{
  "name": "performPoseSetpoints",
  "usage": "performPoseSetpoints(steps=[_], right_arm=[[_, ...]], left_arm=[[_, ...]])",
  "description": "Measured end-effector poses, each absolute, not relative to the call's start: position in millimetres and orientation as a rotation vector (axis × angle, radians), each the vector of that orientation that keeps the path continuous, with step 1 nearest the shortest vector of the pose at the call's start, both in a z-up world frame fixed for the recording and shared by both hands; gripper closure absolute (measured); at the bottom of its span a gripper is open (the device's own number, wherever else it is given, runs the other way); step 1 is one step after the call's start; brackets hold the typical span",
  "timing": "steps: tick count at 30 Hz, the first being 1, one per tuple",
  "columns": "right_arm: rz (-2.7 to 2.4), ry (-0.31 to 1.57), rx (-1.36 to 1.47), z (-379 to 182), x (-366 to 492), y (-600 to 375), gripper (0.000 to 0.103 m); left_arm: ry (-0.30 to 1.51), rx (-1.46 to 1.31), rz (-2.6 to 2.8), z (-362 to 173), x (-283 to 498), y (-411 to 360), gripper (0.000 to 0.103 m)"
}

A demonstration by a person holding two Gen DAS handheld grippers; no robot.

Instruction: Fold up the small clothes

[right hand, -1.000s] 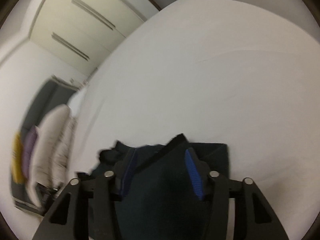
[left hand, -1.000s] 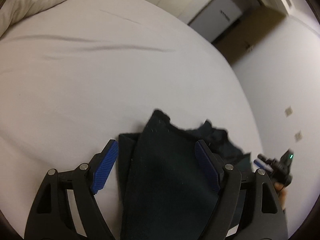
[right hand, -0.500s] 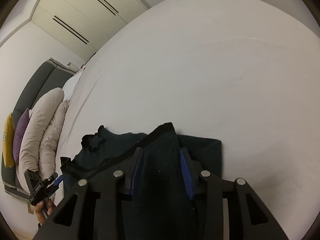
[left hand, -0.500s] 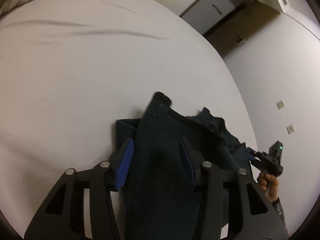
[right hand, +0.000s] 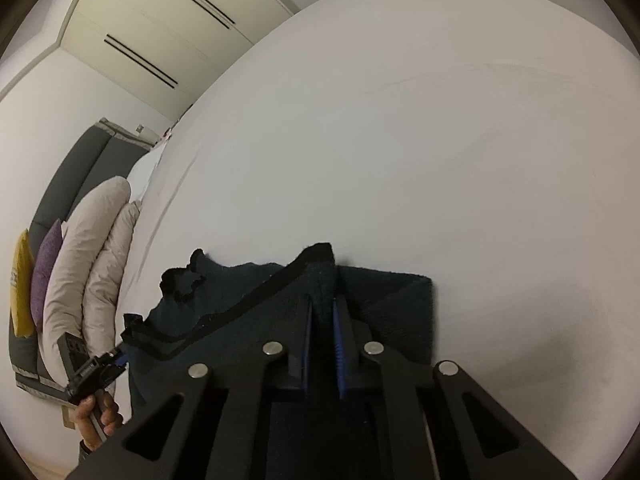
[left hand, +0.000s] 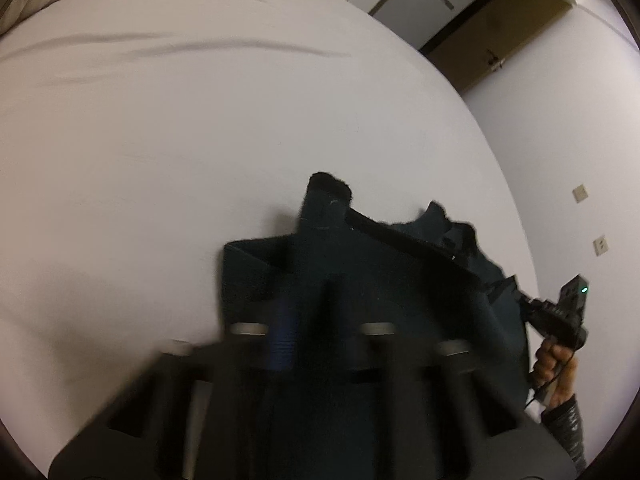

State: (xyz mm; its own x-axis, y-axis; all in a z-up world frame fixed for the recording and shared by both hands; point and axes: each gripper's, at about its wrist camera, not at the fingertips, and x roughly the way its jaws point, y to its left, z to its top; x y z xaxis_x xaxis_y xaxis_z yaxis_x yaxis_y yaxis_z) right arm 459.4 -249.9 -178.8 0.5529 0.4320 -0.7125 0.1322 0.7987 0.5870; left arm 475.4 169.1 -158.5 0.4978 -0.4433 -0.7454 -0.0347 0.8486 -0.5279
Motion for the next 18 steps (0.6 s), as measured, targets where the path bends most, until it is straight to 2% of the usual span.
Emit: performPoseSetpoints(steps=[3, 9, 13, 18], right_arm=[[0.180, 0.958, 0.646, -174, 456, -252, 0.096], [0.141, 0.876, 0.688, -164, 443, -268, 0.096], [0.078, 0.921, 0.720, -182, 443, -280, 0.096], [0.057, 0.892, 0.756, -187, 441, -284, 0.097]], left_arm=[[1.000, -0.477, -0.244, -158, 470, 162, 0.099], [0.951, -0.606, -0.182, -163, 456, 185, 0.099], [0.951, -0.678, -0.157, -174, 453, 195, 0.099], [0.919, -0.689, -0.127, -177, 446, 193, 0.099]])
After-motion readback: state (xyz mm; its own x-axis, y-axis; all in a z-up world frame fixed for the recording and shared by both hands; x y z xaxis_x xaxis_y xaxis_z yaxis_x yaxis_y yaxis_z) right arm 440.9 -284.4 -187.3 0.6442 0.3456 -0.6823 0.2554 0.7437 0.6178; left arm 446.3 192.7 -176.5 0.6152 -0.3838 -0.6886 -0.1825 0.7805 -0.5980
